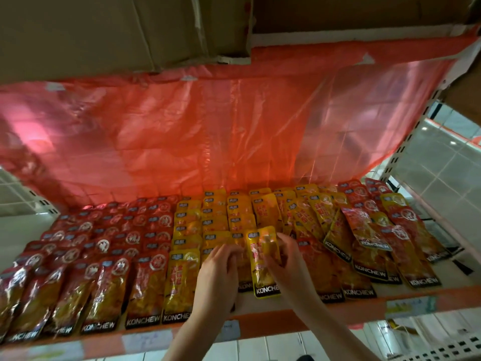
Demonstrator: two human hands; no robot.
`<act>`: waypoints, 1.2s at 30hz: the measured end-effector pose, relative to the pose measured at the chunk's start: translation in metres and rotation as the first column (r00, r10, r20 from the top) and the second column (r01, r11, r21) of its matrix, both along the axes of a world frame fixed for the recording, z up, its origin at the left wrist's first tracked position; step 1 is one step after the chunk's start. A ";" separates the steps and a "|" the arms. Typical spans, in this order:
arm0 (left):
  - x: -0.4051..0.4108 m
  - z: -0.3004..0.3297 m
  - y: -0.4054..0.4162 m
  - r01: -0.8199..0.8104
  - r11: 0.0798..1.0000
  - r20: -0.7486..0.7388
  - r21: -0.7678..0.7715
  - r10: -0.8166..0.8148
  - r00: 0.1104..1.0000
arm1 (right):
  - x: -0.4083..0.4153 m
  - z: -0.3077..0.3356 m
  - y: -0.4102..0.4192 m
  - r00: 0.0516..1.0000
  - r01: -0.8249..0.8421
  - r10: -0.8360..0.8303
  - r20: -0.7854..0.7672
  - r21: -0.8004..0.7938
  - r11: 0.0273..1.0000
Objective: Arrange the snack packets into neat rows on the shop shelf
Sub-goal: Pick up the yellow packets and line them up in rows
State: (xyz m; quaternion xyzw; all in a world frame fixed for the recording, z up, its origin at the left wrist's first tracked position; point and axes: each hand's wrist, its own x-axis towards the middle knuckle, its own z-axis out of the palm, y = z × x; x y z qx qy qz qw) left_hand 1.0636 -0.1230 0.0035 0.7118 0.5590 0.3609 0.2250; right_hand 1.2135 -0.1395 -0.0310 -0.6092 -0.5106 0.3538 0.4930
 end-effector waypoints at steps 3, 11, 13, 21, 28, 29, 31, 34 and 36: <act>-0.009 -0.008 0.001 -0.007 0.997 -0.106 0.080 0.015 0.994 | -0.002 0.004 -0.005 0.999 -0.047 0.046 0.027 0.025 0.999; -0.016 -0.031 0.001 0.038 0.973 -0.291 0.228 0.031 0.956 | -0.007 0.003 -0.007 0.962 -0.097 0.051 0.269 0.161 0.982; -0.016 -0.034 0.000 0.037 0.969 -0.309 0.245 0.041 0.950 | -0.009 0.002 -0.008 0.937 -0.077 0.022 0.349 0.144 0.987; -0.016 -0.037 -0.001 0.064 0.965 -0.375 0.253 0.037 0.926 | -0.013 0.005 -0.011 0.769 -0.077 -0.019 0.639 0.123 0.989; -0.017 -0.038 -0.001 0.071 0.968 -0.395 0.242 0.031 0.918 | -0.013 0.002 -0.011 0.799 -0.077 -0.040 0.601 0.169 0.983; -0.017 -0.038 -0.001 0.073 0.969 -0.396 0.235 0.027 0.918 | -0.013 0.002 -0.011 0.799 -0.081 -0.038 0.600 0.170 0.982; -0.017 -0.037 -0.001 0.076 0.970 -0.396 0.231 0.023 0.918 | -0.013 0.002 -0.011 0.805 -0.085 -0.034 0.593 0.172 0.981; -0.017 -0.036 -0.002 0.077 0.969 -0.398 0.235 0.024 0.917 | -0.012 0.002 -0.010 0.808 -0.094 -0.016 0.589 0.156 0.983; -0.016 -0.035 -0.002 0.079 0.968 -0.402 0.237 0.023 0.915 | -0.012 0.000 -0.010 0.796 -0.104 0.000 0.605 0.136 0.985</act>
